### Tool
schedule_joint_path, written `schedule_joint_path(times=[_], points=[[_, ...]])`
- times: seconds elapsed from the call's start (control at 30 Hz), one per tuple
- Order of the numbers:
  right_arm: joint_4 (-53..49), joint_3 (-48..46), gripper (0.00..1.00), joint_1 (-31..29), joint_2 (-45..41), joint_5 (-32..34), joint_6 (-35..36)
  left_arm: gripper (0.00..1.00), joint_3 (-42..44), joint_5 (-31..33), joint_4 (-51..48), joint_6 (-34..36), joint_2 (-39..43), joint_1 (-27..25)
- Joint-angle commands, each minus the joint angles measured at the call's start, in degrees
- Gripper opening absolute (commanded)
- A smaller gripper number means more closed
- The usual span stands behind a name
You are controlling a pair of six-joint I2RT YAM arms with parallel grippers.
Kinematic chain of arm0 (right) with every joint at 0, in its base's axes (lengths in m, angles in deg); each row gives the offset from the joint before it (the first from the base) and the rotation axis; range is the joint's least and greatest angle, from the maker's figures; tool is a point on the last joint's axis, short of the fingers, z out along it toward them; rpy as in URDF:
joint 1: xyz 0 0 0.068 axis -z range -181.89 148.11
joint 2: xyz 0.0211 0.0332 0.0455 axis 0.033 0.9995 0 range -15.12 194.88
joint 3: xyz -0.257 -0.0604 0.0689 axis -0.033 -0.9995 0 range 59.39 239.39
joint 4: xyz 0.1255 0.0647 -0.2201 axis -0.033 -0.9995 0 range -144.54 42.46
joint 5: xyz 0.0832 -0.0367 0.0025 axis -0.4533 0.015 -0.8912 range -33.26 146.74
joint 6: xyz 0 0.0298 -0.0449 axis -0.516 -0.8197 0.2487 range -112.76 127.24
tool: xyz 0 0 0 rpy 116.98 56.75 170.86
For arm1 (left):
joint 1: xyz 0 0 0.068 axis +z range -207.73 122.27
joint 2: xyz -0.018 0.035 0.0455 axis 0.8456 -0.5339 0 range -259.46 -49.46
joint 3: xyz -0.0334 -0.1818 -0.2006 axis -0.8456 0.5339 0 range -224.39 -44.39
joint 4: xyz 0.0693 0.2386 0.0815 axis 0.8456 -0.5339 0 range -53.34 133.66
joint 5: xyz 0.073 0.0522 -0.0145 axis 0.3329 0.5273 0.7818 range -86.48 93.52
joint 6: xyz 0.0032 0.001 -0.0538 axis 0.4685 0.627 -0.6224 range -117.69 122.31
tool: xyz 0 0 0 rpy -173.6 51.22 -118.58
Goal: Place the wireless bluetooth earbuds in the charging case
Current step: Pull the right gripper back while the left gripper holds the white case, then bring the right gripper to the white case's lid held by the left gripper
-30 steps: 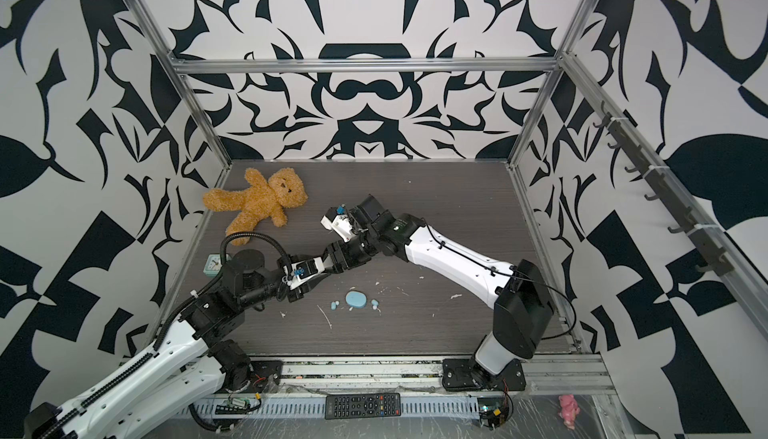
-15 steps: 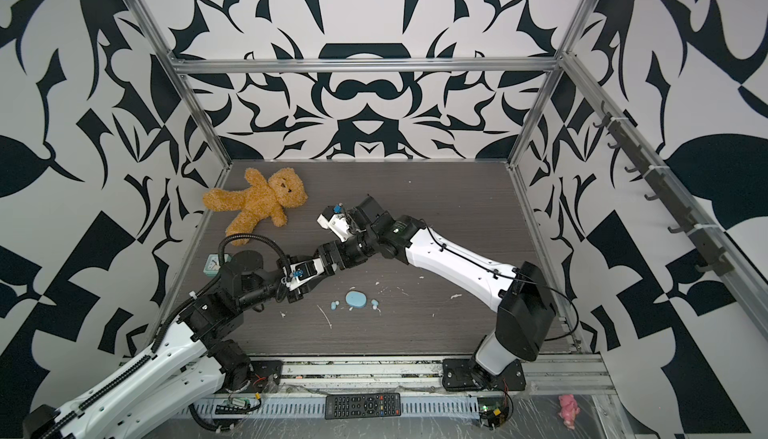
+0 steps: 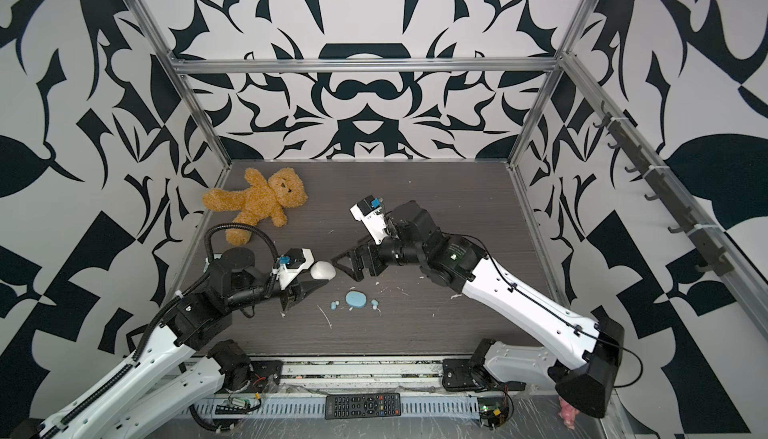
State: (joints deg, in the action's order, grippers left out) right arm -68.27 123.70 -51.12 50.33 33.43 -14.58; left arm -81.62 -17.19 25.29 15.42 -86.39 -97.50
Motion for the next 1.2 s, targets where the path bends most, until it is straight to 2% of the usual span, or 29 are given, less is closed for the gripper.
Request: schedule_joint_path(times=[0.0,0.1,0.33,0.6,1.17], points=[[6.29,-3.24,1.0,0.01,-3.04,-1.33,3.64,0.0,-2.73,-4.77,-4.58,-7.32,0.44,-0.13],[8.77,-5.53,1.0,-0.01,-3.87,-6.39,4.18,0.0,-2.48,-7.81,-3.99,-8.61,1.13,-0.05],[12.78,-8.36,0.99,-1.0,-3.75,-12.51,4.61,0.0,-1.31,-13.41,-2.82,-9.03,2.74,0.5],[12.51,-8.16,0.98,-4.14,-1.61,-12.17,7.37,0.0,-1.7,-18.56,-2.98,-9.46,0.76,1.01],[10.5,-8.53,0.94,-5.93,0.33,-8.42,10.52,0.0,-1.9,-20.12,-3.03,-9.5,0.42,1.62]])
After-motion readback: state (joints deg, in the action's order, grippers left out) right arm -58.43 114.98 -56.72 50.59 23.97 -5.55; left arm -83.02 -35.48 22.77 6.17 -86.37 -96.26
